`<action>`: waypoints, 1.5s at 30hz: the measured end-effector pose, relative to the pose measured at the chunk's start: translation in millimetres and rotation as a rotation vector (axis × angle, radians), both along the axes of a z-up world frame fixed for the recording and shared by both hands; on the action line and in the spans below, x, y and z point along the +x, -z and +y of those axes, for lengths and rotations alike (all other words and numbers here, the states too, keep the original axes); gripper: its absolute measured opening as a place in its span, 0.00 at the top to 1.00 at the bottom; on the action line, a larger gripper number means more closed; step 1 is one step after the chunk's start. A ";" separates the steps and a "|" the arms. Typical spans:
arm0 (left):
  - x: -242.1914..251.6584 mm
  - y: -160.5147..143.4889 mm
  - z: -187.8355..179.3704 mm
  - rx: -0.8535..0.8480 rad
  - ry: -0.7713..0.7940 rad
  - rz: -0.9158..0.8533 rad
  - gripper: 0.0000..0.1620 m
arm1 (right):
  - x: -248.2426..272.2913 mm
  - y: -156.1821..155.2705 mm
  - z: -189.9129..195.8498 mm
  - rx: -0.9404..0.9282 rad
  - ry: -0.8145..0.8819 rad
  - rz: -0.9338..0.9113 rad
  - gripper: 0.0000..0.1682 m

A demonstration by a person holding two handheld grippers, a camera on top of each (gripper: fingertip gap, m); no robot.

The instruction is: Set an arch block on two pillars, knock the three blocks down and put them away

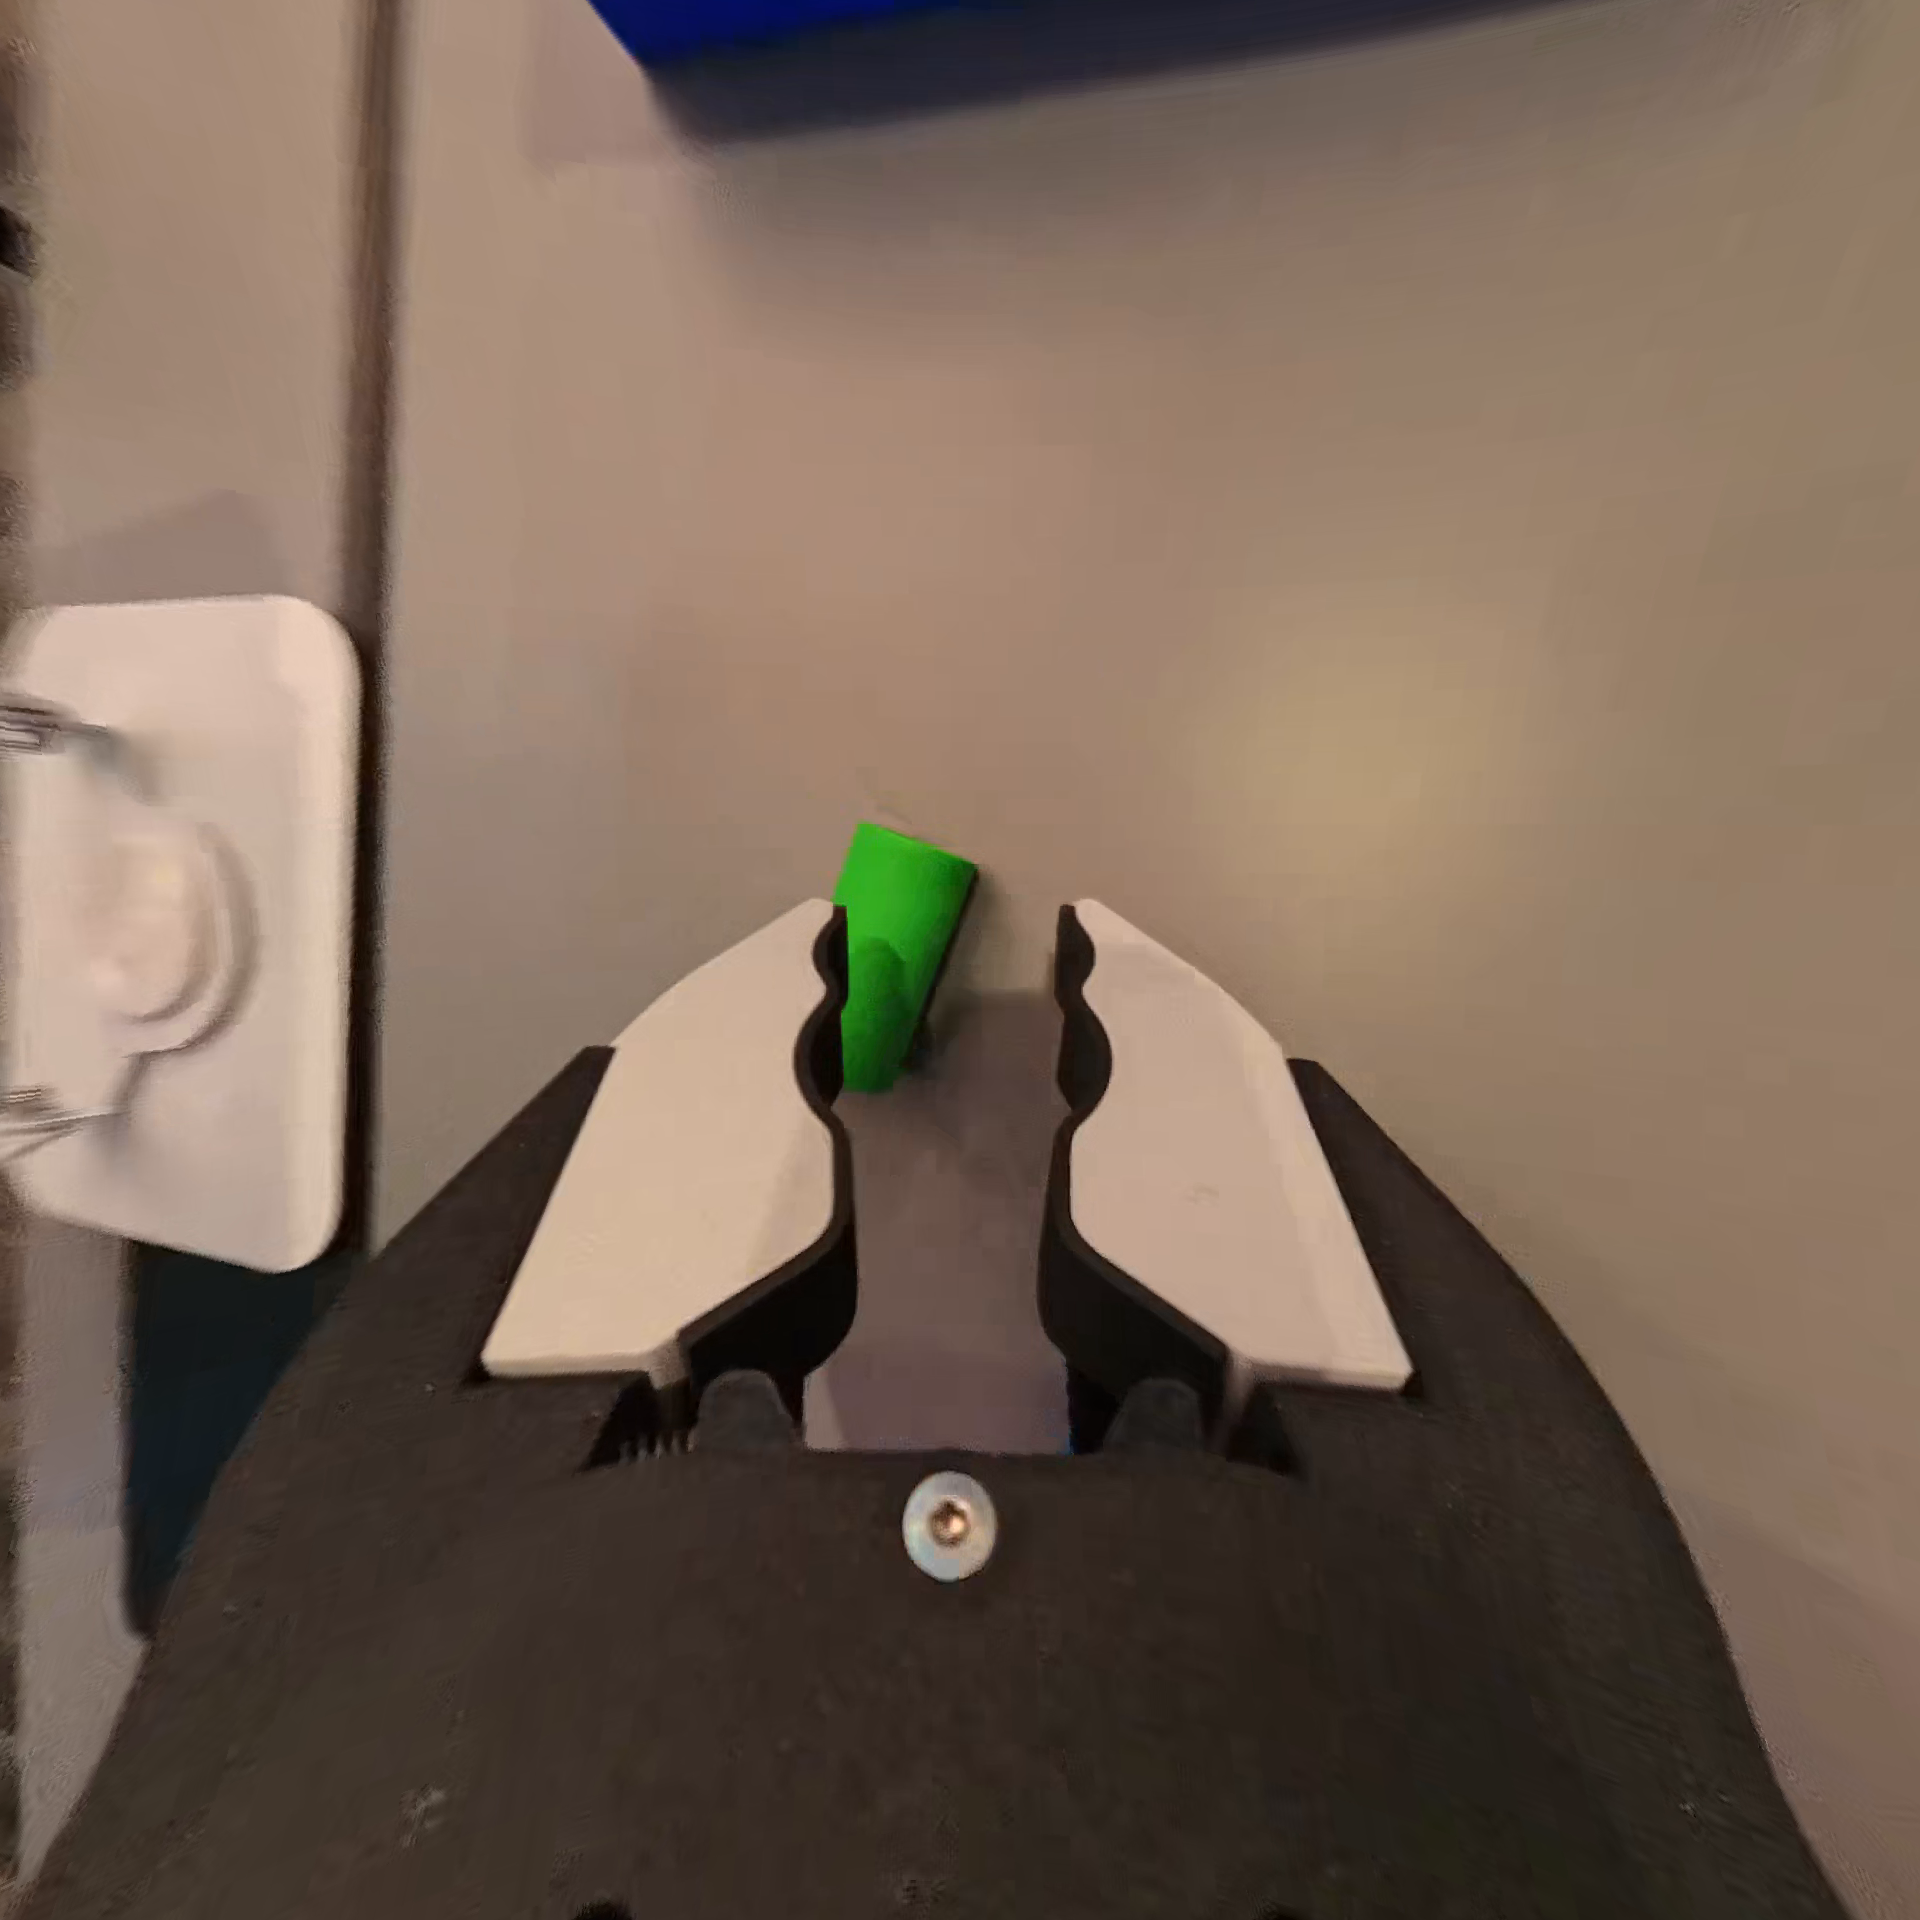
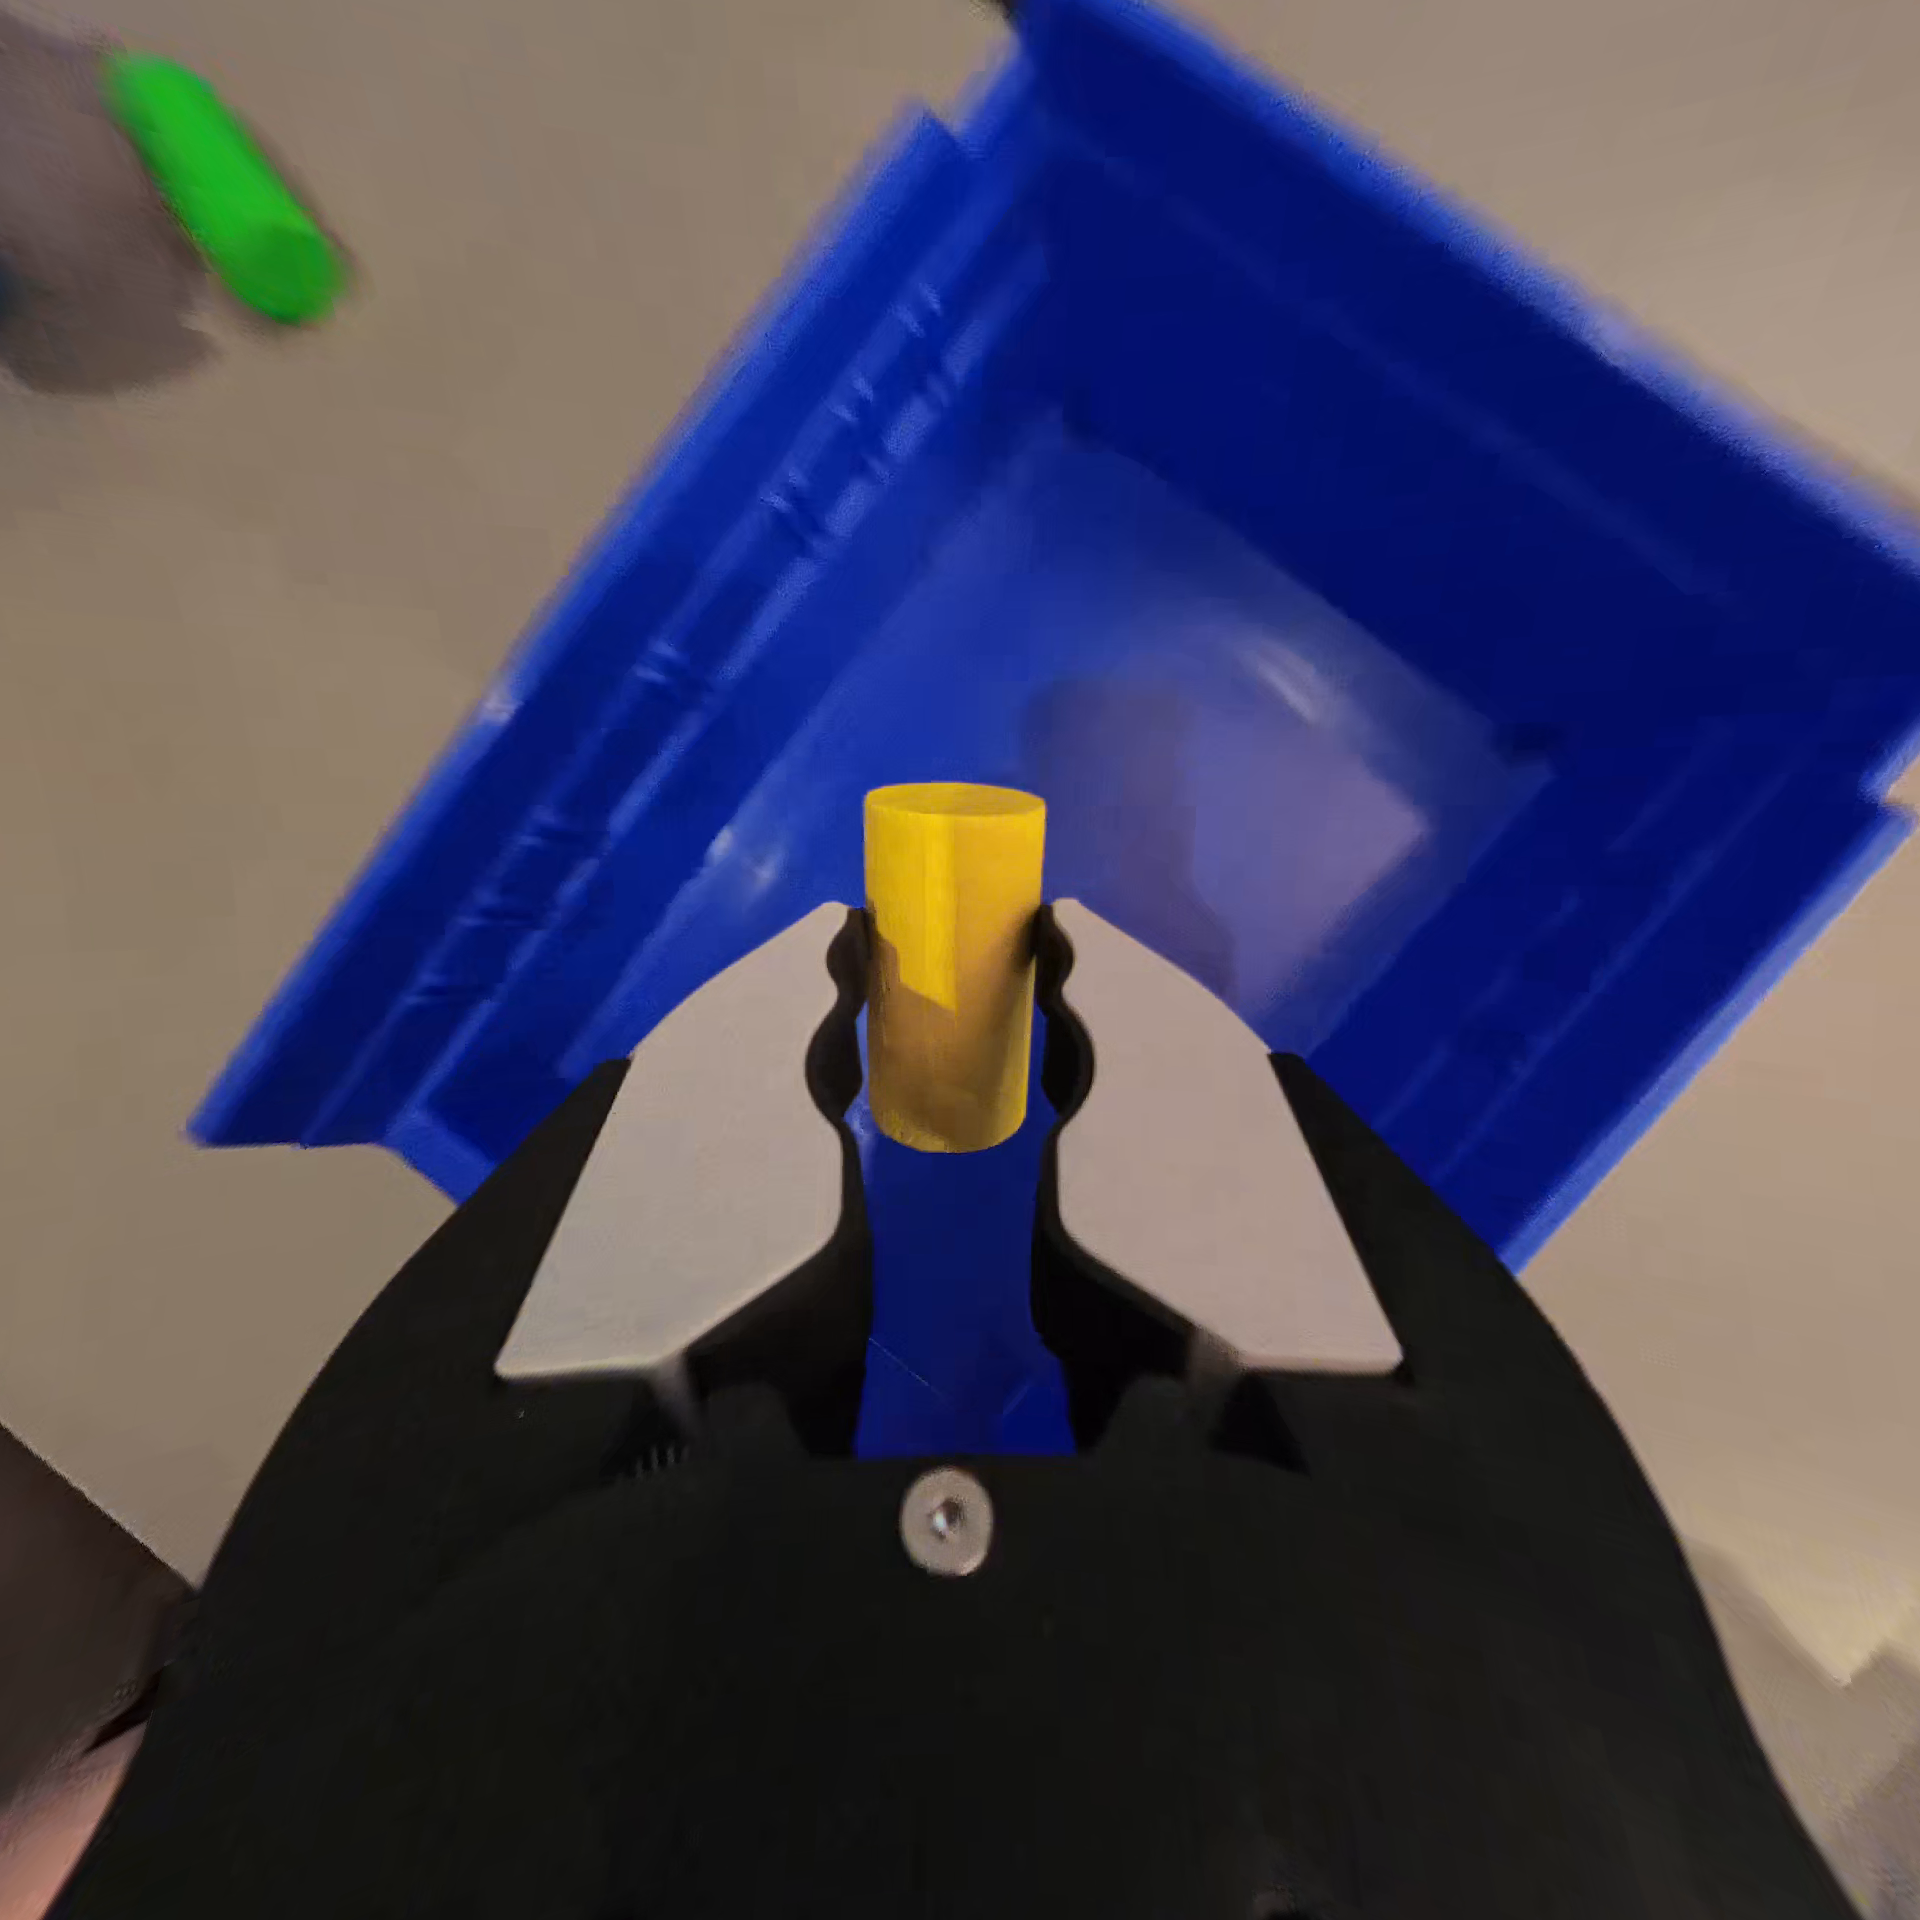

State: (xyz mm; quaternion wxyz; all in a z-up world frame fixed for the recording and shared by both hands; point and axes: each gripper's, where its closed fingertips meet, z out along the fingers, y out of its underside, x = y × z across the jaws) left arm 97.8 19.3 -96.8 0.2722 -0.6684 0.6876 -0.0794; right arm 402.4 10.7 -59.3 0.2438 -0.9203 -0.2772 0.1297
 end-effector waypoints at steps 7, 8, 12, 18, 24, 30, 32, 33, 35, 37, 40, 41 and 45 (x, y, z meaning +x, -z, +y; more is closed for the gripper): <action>-1.5 44.0 21.8 -0.077 0.019 0.186 0.72 | 16.8 68.7 8.5 -0.213 0.049 -0.201 0.80; -3.6 51.3 23.3 -0.075 0.016 0.212 0.74 | 16.3 71.1 8.4 -0.223 0.042 -0.208 0.80; -3.5 58.5 22.5 -0.114 -0.036 0.233 0.79 | 13.3 49.3 16.6 -0.125 0.044 -0.168 0.79; 3.3 29.3 15.1 -0.172 -0.109 0.118 0.79 | -22.0 -30.6 35.5 0.286 -0.063 -0.046 0.76; 43.7 -63.6 -31.7 -0.416 -0.094 -0.319 0.79 | -162.9 -105.2 -20.1 0.788 -0.656 0.177 0.74; 42.8 -108.5 -103.1 -0.622 0.136 -0.287 0.79 | -241.1 -105.2 -81.9 1.021 -0.985 -0.025 0.74; 36.8 -109.3 -117.5 -0.639 0.183 -0.227 0.79 | -256.5 -104.2 -101.6 1.050 -1.061 -0.030 0.74; 33.9 -108.6 -124.1 -0.648 0.205 -0.198 0.79 | -261.3 -101.3 -107.2 1.053 -1.086 -0.053 0.74; 29.5 -105.1 -133.9 -0.661 0.228 -0.140 0.79 | -269.7 -96.7 -111.4 1.071 -1.102 -0.101 0.74; 29.8 -102.8 -139.0 -0.661 0.240 -0.119 0.79 | -278.5 -89.3 -117.9 1.065 -1.140 -0.116 0.73; 33.3 -105.0 -144.6 -0.692 0.260 -0.138 0.79 | -284.5 -76.7 -119.2 1.034 -1.166 -0.158 0.77; 33.9 -104.7 -144.1 -0.693 0.260 -0.146 0.79 | -284.3 -76.3 -118.3 1.044 -1.166 -0.169 0.79; 21.1 -101.2 -118.4 -0.595 0.171 -0.160 0.70 | -267.5 -83.8 -107.9 1.016 -1.121 -0.164 0.79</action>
